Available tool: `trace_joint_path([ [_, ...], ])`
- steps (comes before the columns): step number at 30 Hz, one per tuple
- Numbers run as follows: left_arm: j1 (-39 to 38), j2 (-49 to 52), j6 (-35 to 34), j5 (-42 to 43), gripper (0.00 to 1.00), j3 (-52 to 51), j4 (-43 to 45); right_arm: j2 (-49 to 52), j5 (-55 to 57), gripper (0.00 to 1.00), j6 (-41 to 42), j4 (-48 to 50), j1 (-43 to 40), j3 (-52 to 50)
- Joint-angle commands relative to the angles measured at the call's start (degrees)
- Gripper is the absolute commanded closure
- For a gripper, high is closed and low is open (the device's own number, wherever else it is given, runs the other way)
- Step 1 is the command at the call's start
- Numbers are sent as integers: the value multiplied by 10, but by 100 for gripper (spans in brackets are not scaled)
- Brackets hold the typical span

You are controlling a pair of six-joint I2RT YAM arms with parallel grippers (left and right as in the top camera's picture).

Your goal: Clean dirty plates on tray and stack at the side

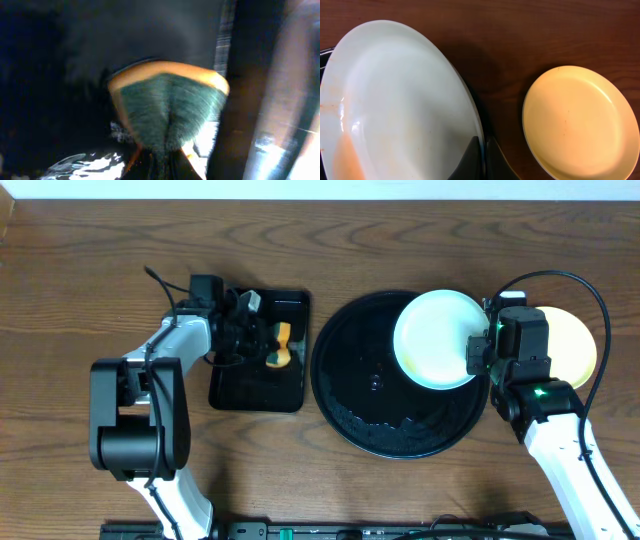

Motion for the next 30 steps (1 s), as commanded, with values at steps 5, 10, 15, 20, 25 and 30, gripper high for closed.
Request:
trace_joint_path([
  [5, 1, 9, -163, -339, 92, -5, -51, -6, 5, 99, -8, 3, 8, 4],
  [10, 1, 8, -144, -223, 93, -3, -38, -6, 5, 99, -8, 3, 8, 5],
  [15, -4, 8, -42, -1, 93, -3, -13, -6, 5, 99, -8, 3, 8, 5],
  [20, -30, 9, -42, -55, 93, -4, -20, -6, 5, 99, -8, 3, 8, 5],
  [25, -54, 9, -64, -271, 93, -4, -37, -6, 6, 99, -8, 3, 8, 5],
  [30, -53, 9, -173, -398, 93, -4, -72, -6, 5, 99, -8, 3, 8, 5],
])
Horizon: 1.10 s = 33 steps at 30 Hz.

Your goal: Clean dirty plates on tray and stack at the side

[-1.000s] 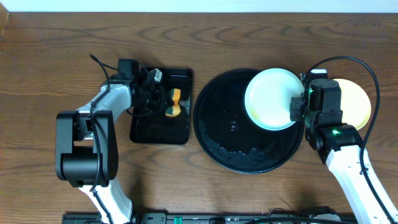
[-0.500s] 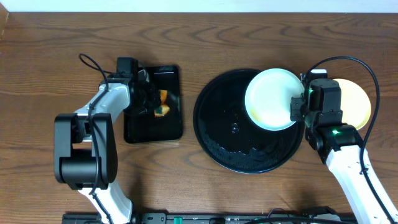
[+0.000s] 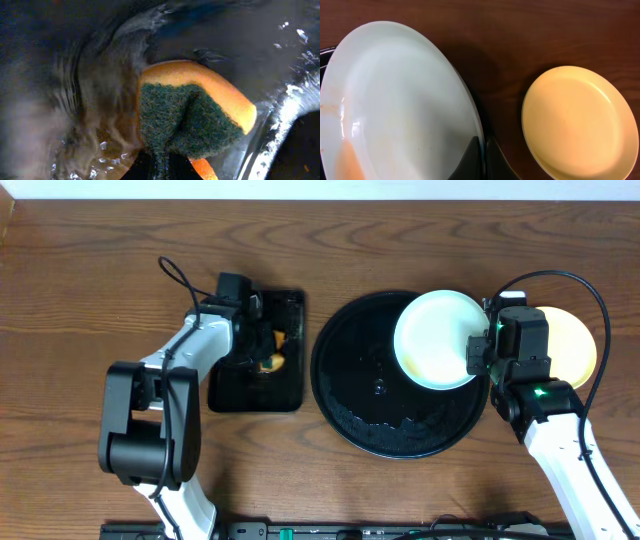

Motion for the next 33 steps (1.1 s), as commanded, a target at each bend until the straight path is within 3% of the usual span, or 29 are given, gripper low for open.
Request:
trace_joint_path([
  [1, 13, 25, -68, -141, 92, -19, -24, -6, 4, 99, -7, 3, 8, 5],
  [5, 8, 25, 127, 118, 92, -19, -3, -6, 4, 99, -6, 3, 8, 5],
  [7, 7, 25, 175, 168, 92, -19, -2, -6, 4, 99, -6, 3, 8, 5],
  [9, 7, 25, 149, 118, 92, -19, 6, -6, 4, 99, -6, 3, 8, 5],
  [11, 7, 25, 80, 51, 92, -19, 8, -6, 4, 99, -6, 3, 8, 5],
  [12, 6, 25, 75, 55, 93, -19, 5, -6, 4, 99, -6, 3, 8, 5],
  [14, 1, 25, 143, 96, 93, -19, -5, -6, 4, 99, -6, 3, 8, 5],
  [16, -5, 25, 154, 46, 93, -19, -10, -6, 4, 99, -6, 3, 8, 5],
  [20, -6, 25, 17, -110, 93, -19, -15, -6, 4, 99, -6, 3, 8, 5],
  [21, -5, 25, -6, -101, 93, -19, -16, -6, 4, 99, -5, 3, 8, 5],
  [22, -6, 25, 14, -57, 92, -18, -15, -6, 4, 99, -5, 3, 8, 5],
  [24, -9, 25, 150, 42, 93, -18, -16, -6, 4, 99, -5, 1, 8, 5],
  [25, -9, 24, 167, 44, 93, -18, -16, -6, 4, 99, -5, 1, 8, 5],
  [26, -9, 24, 159, 22, 92, -18, -9, -6, 4, 99, -5, 1, 8, 5],
  [29, -7, 24, 15, -102, 91, -16, -8, -6, 4, 99, -5, -1, 8, 5],
  [30, -7, 24, -11, -105, 93, -15, -13, -6, 4, 99, -5, -2, 8, 5],
  [31, -8, 24, 11, -61, 92, -14, -14, -6, 4, 99, -5, -2, 8, 5],
  [33, -16, 22, 136, 57, 92, -14, -16, -6, 4, 99, -5, -2, 8, 5],
])
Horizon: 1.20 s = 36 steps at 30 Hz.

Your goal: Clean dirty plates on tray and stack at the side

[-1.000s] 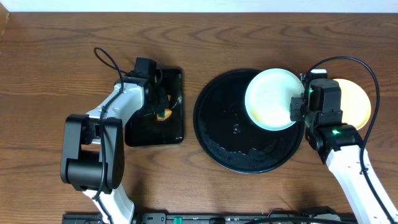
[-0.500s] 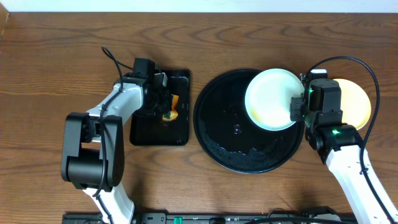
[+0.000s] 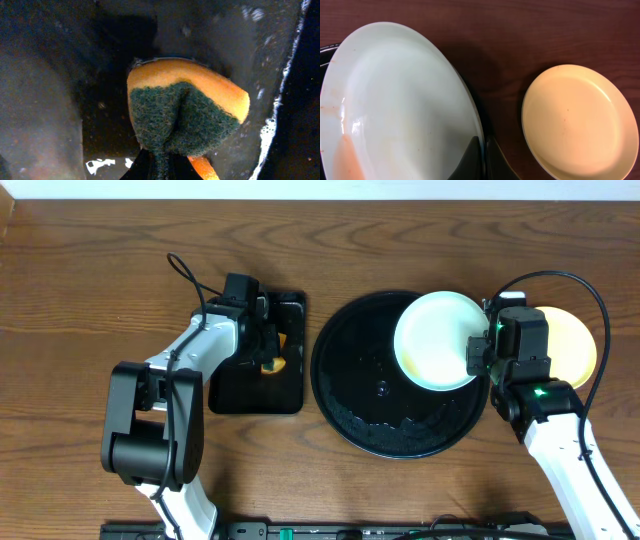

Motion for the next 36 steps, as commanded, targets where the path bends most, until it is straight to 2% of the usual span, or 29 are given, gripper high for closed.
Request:
trace_joint_path([
  [1, -5, 21, 94, 45, 93, -15, -19, -6, 4, 99, -5, 2, 8, 4],
  [3, -15, 16, 93, -16, 92, -15, -22, -6, 4, 99, -5, 2, 8, 5],
  [9, -35, -12, 2, -250, 93, -3, -20, -6, 4, 99, -5, 2, 8, 4],
  [12, -39, -28, -10, -289, 93, -2, -20, -6, 4, 99, -5, 2, 8, 4],
  [18, -42, -52, -10, -239, 93, -2, -20, -6, 4, 99, -4, 2, 8, 5],
  [27, -43, -51, -80, -220, 92, -23, -24, -6, 4, 99, -5, -2, 8, 5],
  [33, -46, -45, -71, -108, 92, -43, -7, -6, 4, 99, -5, -2, 8, 4],
  [36, -46, -42, 15, 28, 92, -53, 18, -6, 4, 99, -5, -2, 8, 4],
])
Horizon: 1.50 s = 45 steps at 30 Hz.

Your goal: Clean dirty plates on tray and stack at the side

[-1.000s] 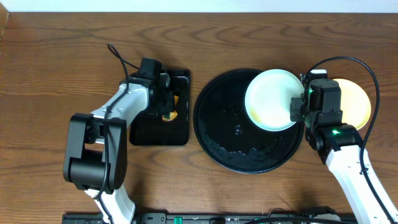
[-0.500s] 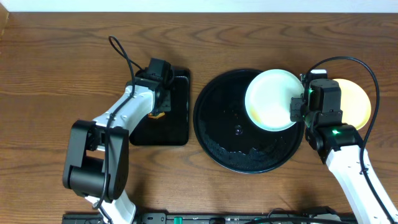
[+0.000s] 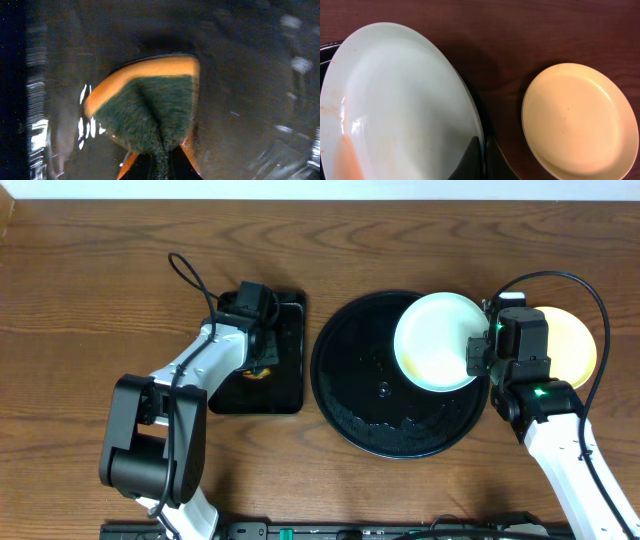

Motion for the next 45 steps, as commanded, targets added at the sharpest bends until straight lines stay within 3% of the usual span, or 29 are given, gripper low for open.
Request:
trace_joint_path([
  [1, -4, 0, 88, 189, 93, -15, 10, -6, 4, 99, -5, 1, 8, 5],
  [7, -4, 0, 169, 241, 93, -15, 13, -6, 4, 99, -5, 1, 8, 4],
  [12, -4, 0, 162, 177, 93, -10, 13, -6, 4, 99, -5, 1, 8, 4],
  [15, -4, -2, 100, 43, 93, 1, 10, -6, 4, 99, -5, 1, 8, 4],
  [18, -4, -5, -16, -97, 92, 3, -3, -6, 4, 99, -5, 1, 8, 4],
  [20, -4, -4, -68, -128, 93, 3, -18, -6, 4, 99, -5, 1, 8, 5],
  [23, -5, -4, -80, -58, 92, 3, -23, -6, 4, 99, -5, 1, 8, 4],
  [27, -7, -4, 141, 208, 93, 3, -9, -6, 4, 99, -5, 1, 8, 5],
  [28, -8, -4, 180, 234, 93, 3, -12, -6, 4, 99, -5, 1, 8, 5],
  [29, -9, -4, 197, 225, 93, 3, -13, -6, 4, 99, -5, 1, 8, 5],
  [31, -9, -4, 173, 122, 93, 3, -10, -6, 4, 99, -5, 1, 8, 5],
  [33, -9, -4, 80, -51, 92, 3, -9, -6, 4, 99, -5, 0, 8, 4],
  [35, -9, -4, -3, -156, 92, 3, -15, -6, 4, 99, -5, 1, 8, 4],
  [37, -9, -4, -14, -136, 92, 4, -15, -6, 4, 99, -5, 1, 8, 4],
  [40, -9, -5, 107, 41, 93, 7, -15, -6, 4, 99, -5, 3, 8, 5],
  [42, -9, -5, 126, 64, 91, 8, -15, -6, 3, 99, -9, 14, 8, 5],
  [45, -9, -11, 126, 64, 70, 8, -15, -9, -7, 99, -35, 35, 10, 5],
])
